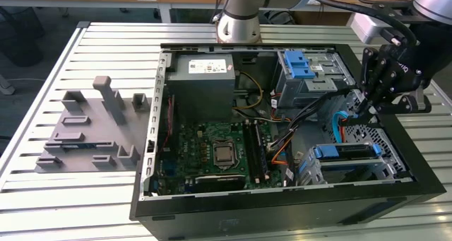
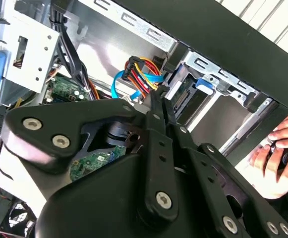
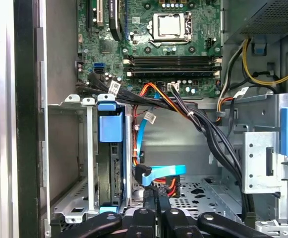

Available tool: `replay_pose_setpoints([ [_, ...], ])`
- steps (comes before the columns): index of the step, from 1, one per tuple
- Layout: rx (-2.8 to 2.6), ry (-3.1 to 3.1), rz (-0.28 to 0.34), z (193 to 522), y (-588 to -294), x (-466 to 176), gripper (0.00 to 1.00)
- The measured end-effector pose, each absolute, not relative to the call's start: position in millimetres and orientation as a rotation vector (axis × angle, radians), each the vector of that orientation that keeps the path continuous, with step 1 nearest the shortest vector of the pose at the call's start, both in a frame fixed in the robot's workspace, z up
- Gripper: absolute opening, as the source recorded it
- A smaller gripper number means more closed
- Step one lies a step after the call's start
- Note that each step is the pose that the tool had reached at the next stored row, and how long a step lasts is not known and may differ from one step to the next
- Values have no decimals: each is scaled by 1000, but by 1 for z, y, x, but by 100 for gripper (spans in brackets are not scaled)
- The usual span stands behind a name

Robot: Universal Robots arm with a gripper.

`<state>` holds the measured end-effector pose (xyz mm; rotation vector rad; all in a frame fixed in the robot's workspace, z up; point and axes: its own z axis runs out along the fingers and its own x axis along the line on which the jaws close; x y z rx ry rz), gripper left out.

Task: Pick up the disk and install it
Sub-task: 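Insert the first disk wire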

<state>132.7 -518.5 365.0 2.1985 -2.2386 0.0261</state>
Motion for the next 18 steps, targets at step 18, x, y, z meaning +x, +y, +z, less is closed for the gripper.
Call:
replay_pose_setpoints([
  [18,2189,-2229,47,356,-518,133,25],
])
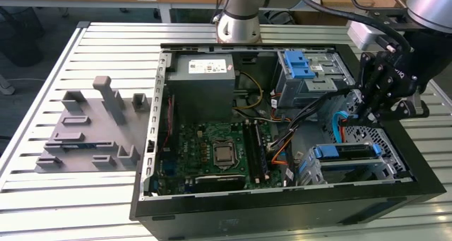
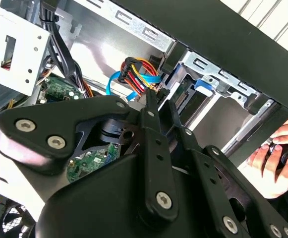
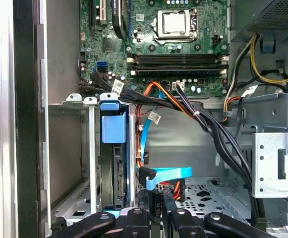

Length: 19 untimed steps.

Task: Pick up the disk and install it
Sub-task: 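Insert the first disk wire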

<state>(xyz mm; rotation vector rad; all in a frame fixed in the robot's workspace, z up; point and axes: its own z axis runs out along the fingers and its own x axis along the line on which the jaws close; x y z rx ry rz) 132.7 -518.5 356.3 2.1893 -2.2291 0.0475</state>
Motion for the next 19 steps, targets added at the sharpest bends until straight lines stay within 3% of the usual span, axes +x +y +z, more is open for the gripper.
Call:
replay_pose_setpoints([
  [5,2185,-2225,57,355,-519,133,23],
  [7,2185,-2225,57,355,-518,133,16],
  [19,2187,-2229,51,350,-530,133,16],
])
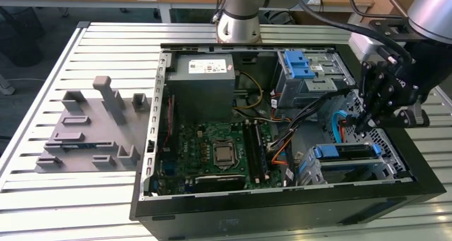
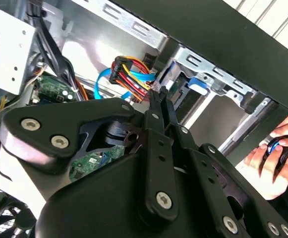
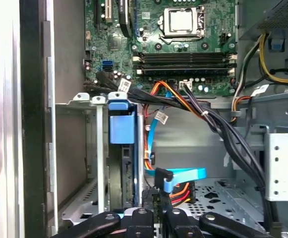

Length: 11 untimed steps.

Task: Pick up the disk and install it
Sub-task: 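Insert the first disk wire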

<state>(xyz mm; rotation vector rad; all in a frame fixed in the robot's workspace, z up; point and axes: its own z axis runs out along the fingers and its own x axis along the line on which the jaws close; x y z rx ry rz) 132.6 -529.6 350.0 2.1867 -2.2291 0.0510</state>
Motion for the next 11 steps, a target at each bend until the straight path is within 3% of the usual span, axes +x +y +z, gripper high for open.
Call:
replay_pose_setpoints([
  [11,2174,-2240,49,342,-539,133,16],
])
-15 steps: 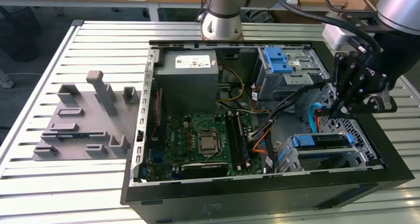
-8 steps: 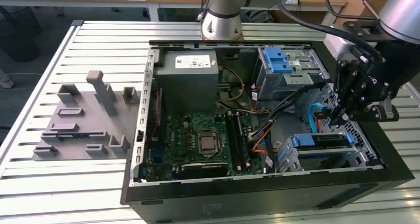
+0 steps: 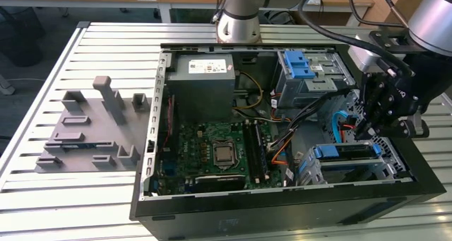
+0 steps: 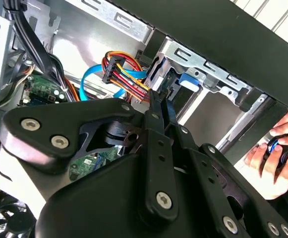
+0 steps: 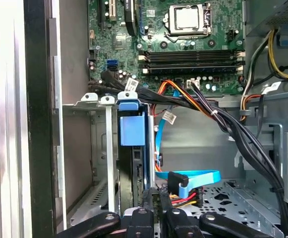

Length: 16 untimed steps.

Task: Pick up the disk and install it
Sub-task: 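Insert the first disk wire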

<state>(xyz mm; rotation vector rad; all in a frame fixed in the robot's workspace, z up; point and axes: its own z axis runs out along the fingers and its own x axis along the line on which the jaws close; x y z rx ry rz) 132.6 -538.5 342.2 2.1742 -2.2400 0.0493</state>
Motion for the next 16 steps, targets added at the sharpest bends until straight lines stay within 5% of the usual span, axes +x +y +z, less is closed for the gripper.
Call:
replay_pose_setpoints([
  [16,2177,-2235,51,339,-542,130,16],
])
